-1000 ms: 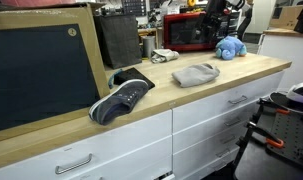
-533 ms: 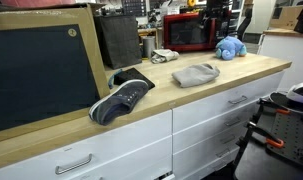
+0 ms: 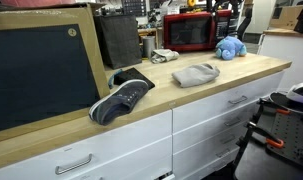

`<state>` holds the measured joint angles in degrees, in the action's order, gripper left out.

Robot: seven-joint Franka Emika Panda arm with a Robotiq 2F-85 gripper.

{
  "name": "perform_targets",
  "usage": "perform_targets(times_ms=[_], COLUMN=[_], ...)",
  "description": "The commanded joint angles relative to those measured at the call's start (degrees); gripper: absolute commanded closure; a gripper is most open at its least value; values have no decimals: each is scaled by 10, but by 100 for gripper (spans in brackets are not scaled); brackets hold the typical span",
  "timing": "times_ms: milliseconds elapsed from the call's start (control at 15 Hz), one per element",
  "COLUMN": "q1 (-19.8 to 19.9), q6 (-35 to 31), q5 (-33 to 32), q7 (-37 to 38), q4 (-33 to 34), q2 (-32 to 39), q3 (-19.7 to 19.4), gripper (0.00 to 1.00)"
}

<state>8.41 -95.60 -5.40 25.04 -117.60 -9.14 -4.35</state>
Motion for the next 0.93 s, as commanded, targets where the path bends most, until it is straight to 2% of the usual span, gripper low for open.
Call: perform_targets(times_ms=[0,400,467,533,867], q1=[-1,6,6,4,5], q6=[71,124,129,104,106], q5=[48,116,120,104,105], q7=[0,-5,-12,-3,-4], q4=[53,118,124,104,106], q2=[3,-9,-12,-8,-5], q3=[-8,-25,-28,-22,-23], gripper=[0,0,0,0,0])
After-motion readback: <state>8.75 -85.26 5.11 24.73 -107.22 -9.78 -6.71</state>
